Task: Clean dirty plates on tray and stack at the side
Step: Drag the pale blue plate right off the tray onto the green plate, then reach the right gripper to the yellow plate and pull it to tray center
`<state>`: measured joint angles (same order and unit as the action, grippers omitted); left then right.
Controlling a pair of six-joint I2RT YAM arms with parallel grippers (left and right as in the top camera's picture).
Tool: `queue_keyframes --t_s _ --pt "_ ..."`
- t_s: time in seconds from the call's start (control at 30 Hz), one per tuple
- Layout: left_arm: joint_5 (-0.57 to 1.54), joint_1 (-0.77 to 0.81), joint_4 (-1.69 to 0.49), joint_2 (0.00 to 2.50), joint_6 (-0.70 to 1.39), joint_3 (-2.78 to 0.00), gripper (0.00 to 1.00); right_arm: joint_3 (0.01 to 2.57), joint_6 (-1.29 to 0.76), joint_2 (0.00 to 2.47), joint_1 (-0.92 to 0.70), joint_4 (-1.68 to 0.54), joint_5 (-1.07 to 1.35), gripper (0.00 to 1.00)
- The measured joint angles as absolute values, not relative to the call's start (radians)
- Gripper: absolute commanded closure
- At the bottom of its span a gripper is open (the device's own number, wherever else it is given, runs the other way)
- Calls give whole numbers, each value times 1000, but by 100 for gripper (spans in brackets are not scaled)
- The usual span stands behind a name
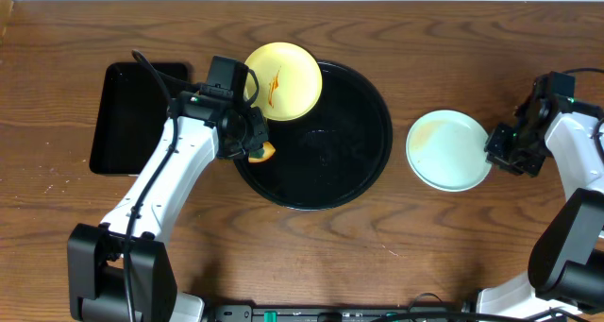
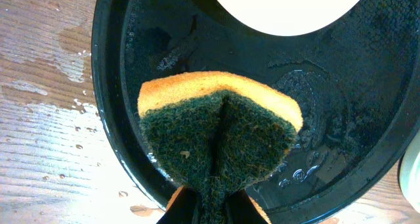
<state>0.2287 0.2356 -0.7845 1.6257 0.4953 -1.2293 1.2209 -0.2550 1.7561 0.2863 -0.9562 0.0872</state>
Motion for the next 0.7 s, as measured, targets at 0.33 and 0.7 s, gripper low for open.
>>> queue_keyframes --t_s 0.33,0.7 --pt "229 236 -785 1626 495 -1229 93 1224 -242 1662 253 -975 132 62" --pt "229 231 -770 1626 472 -1229 92 1271 -234 1498 2 -859 192 41"
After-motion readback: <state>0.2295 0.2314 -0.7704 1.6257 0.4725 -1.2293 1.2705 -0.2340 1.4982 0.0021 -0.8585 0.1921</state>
